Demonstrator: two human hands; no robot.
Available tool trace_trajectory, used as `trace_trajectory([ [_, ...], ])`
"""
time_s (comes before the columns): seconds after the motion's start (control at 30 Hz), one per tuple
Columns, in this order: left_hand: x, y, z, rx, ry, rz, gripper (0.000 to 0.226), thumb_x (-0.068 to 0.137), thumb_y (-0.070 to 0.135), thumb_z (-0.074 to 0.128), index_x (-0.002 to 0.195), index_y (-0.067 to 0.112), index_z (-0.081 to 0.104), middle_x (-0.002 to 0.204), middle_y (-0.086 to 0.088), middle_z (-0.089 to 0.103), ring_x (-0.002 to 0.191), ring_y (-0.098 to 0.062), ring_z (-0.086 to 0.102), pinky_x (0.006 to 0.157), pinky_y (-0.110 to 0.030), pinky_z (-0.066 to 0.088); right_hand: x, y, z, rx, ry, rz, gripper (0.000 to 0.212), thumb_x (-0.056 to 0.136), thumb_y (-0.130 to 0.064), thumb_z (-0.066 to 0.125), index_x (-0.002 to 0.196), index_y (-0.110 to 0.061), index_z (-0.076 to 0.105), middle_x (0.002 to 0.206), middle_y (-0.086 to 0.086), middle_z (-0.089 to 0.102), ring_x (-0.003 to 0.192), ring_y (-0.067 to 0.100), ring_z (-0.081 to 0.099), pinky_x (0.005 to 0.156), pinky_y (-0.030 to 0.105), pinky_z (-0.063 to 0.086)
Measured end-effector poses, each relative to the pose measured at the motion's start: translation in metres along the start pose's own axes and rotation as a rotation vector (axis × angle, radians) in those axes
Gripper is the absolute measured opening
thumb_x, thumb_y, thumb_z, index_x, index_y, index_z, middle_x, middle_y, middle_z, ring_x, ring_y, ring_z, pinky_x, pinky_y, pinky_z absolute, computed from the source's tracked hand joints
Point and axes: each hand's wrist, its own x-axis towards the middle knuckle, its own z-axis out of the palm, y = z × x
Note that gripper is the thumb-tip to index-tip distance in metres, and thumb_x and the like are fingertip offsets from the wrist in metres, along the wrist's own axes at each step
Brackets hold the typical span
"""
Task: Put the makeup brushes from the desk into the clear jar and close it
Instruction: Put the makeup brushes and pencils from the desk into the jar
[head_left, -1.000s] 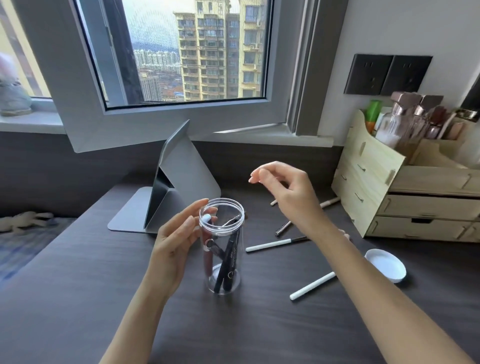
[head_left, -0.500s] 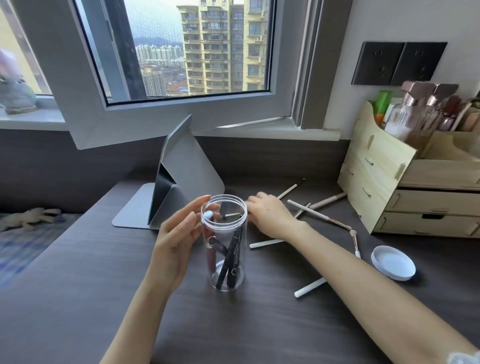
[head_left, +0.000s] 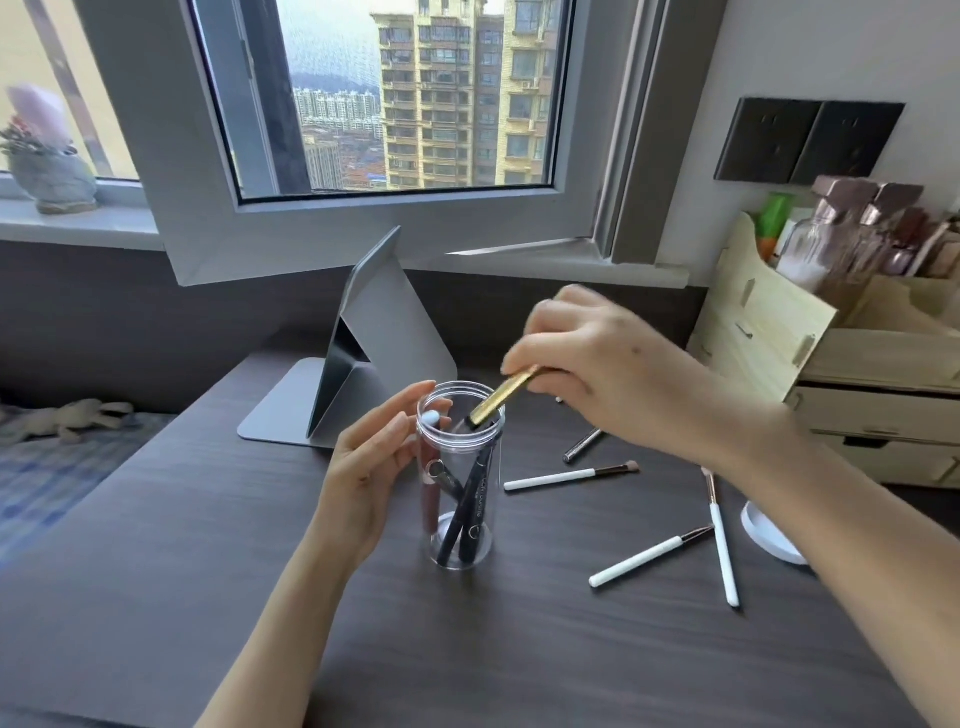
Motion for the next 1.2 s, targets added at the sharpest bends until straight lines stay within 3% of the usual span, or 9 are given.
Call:
trace_trajectory([
  [0.2,0.001,-0.001,-0.001,-0.005,-0.021,0.004,0.062,0.056,0.055,0.079,0.107,0.021,0.071,0.104,-0.005,0.074,0.100,-0.025,0.065,0.087,-0.032,0.050,0.047,-0.011,0.008,0.106,-0.344,0.124,0.021,0.074,-0.032,0.074,0.077,-0.020,0.057,0.070,-0.013,0.051,0.068,0.006,0.044,0.058,0.023,0.036],
  [0.37,0.001,-0.001,-0.002,-0.011,-0.036,0.015,0.058,0.055,0.055,0.079,0.103,0.024,0.072,0.102,0.000,0.075,0.096,-0.018,0.067,0.081,-0.027,0.053,0.057,-0.017,0.013,-0.008,-0.373,0.092,0.025,0.073,-0.049,0.070,0.087,-0.029,0.071,0.063,-0.016,0.045,0.073,0.006,0.043,0.065,0.024,0.038],
  [0.53,0.002,-0.002,-0.002,-0.030,-0.030,0.016,0.060,0.052,0.055,0.080,0.103,0.023,0.073,0.101,-0.002,0.075,0.096,-0.020,0.067,0.083,-0.028,0.052,0.042,0.015,-0.001,0.411,-0.240,0.231,0.018,0.086,-0.027,0.063,0.097,-0.016,0.074,0.085,-0.009,0.068,0.071,0.002,0.057,0.070,0.019,0.045],
  [0.6,0.001,-0.002,-0.002,-0.024,-0.032,0.022,0.059,0.052,0.056,0.080,0.102,0.025,0.073,0.100,-0.001,0.075,0.095,-0.019,0.068,0.082,-0.028,0.053,0.025,0.045,0.011,0.298,-0.145,0.365,0.017,0.088,-0.021,0.061,0.097,-0.014,0.074,0.094,-0.002,0.072,0.082,0.012,0.063,0.078,0.025,0.048],
  [0.7,0.001,-0.002,-0.001,-0.025,-0.031,0.026,0.058,0.051,0.056,0.080,0.100,0.025,0.074,0.099,-0.001,0.076,0.093,-0.018,0.068,0.081,-0.026,0.053,-0.013,0.075,0.060,-0.046,-0.410,0.495,0.024,0.087,-0.013,0.055,0.105,-0.021,0.070,0.112,0.002,0.069,0.104,0.025,0.062,0.084,0.032,0.048],
  [0.9,0.001,-0.001,-0.001,-0.036,-0.023,0.029,0.059,0.050,0.055,0.081,0.099,0.024,0.074,0.097,-0.001,0.076,0.092,-0.016,0.069,0.079,-0.024,0.054,-0.044,0.073,0.113,-0.375,-0.626,0.191,0.029,0.084,0.002,0.050,0.104,-0.014,0.066,0.110,0.003,0.065,0.103,0.028,0.054,0.068,0.034,0.035],
  [1.03,0.000,0.000,0.000,-0.037,-0.023,0.027,0.059,0.051,0.055,0.081,0.101,0.023,0.074,0.097,-0.002,0.076,0.093,-0.017,0.068,0.081,-0.024,0.053,-0.044,0.076,0.121,-0.500,-0.413,0.004,0.026,0.047,-0.008,0.082,0.056,-0.021,0.061,0.055,-0.007,0.063,0.055,0.016,0.062,0.043,0.019,0.038],
  [1.13,0.000,0.001,-0.001,-0.036,-0.018,0.023,0.059,0.051,0.055,0.081,0.101,0.023,0.074,0.098,-0.002,0.076,0.094,-0.017,0.068,0.082,-0.025,0.053,-0.044,0.074,0.119,-0.223,-0.064,0.093,0.006,0.071,-0.015,0.063,0.067,-0.013,0.060,0.057,0.001,0.063,0.054,0.023,0.063,0.044,0.024,0.045],
  [1.2,0.000,0.001,-0.001,-0.031,-0.015,0.020,0.059,0.051,0.055,0.081,0.101,0.024,0.074,0.098,-0.002,0.076,0.095,-0.018,0.068,0.083,-0.025,0.053,-0.036,0.064,0.101,0.122,0.196,0.377,0.007,0.083,-0.015,0.054,0.083,-0.012,0.060,0.071,0.006,0.067,0.064,0.025,0.064,0.057,0.030,0.050],
])
